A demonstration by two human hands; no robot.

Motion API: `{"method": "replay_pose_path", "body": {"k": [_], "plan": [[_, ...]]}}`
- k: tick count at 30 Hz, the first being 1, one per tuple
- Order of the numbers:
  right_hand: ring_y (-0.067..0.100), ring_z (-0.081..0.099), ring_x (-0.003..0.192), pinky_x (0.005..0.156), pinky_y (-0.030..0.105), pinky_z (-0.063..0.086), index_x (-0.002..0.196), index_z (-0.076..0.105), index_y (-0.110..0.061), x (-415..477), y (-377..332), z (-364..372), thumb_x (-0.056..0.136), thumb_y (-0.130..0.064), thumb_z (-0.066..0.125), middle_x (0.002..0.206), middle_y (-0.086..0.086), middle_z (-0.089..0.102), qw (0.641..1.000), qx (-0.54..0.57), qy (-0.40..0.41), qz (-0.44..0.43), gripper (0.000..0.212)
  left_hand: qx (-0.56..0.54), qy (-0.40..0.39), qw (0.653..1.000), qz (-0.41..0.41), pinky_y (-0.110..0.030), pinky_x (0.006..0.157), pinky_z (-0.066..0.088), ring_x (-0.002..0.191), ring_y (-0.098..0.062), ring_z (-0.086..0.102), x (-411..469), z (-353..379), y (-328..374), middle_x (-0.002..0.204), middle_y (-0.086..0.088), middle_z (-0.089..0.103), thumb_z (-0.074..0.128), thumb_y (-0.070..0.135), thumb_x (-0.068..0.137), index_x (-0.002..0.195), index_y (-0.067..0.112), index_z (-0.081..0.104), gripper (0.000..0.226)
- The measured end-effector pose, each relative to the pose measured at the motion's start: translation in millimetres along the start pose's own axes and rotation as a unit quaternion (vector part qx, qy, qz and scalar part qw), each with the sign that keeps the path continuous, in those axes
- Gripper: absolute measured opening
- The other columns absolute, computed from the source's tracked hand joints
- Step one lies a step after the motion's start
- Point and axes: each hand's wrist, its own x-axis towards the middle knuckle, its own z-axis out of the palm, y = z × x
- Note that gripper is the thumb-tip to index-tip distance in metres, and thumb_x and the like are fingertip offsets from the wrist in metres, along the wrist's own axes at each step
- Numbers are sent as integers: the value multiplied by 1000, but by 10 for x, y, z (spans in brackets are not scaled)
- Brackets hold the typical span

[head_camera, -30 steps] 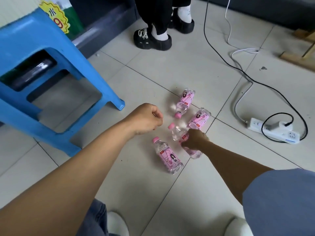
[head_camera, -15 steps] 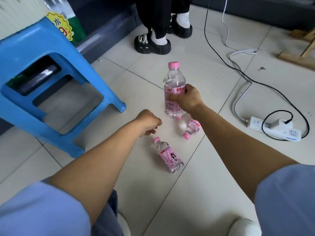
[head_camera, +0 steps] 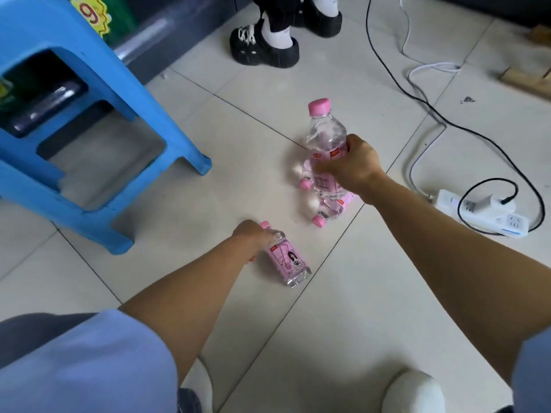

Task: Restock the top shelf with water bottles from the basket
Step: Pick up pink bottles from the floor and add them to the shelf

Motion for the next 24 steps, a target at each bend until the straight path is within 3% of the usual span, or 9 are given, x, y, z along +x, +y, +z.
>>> {"method": "replay_pose_path", "body": {"k": [2,5,7,10,11,14,17,20,24], "plan": [[26,63,98,87,41,53,111,57,-12,-38,18,72,71,-31,77,104,5,65,1000,0,-16,-3,49,-8,3,1000,11,-30,69,50,100,-28,63,39,133,1,126,-11,58,58,31,91,91,14,62,18],[25,61,96,86,39,53,114,57,-11,-83,5,170,71,-29,77,105,5,65,999,-4,-38,-17,51,0,-5,1000,-15,-33,95,49,116,-30,58,182,396,-2,128,-15,58,54,44,91,123,4,55,52],[23,60,94,83,35,52,116,56,-11,-82,-4,204,72,-28,77,103,4,64,999,-3,-48,-21,51,24,19,998,-50,-32,92,52,109,-29,62,253,517,6,123,-16,59,53,54,87,122,0,51,65],[22,58,91,80,33,51,116,55,-13,-68,-12,216,73,-29,76,97,0,60,998,-11,-64,-23,50,10,31,997,-67,-29,87,54,103,-28,65,364,579,22,119,-12,59,59,43,85,96,-3,51,48],[22,57,91,78,32,49,115,55,-13,-63,-11,214,73,-29,76,96,0,59,997,-14,-68,-22,50,-2,36,997,-67,-29,84,55,100,-27,66,390,581,18,117,-12,61,61,40,82,97,-1,51,45],[22,58,91,75,31,47,115,55,-13,-39,-33,217,74,-29,76,96,-1,59,997,-18,-76,-14,49,-56,45,995,-68,-29,71,57,88,-25,68,450,528,14,105,-13,66,72,36,68,118,0,48,66],[25,61,96,83,36,53,113,56,-11,9,-171,195,71,-25,78,100,3,63,998,10,-68,-12,49,-130,47,990,-37,-28,57,54,79,-23,68,443,295,134,97,-12,68,76,35,58,114,3,53,68],[26,61,96,85,38,52,112,55,-9,43,-481,75,73,-24,76,105,6,65,999,18,-45,-23,47,-206,38,978,5,-36,63,59,78,-24,69,240,-127,422,97,-15,69,75,23,61,112,2,55,58],[25,63,95,85,38,53,112,56,-11,28,-1288,-320,72,-26,77,103,4,66,998,18,-37,-56,48,-244,59,966,51,-22,43,50,70,-18,65,-267,-945,841,101,-15,67,74,21,66,117,2,50,59]]}}
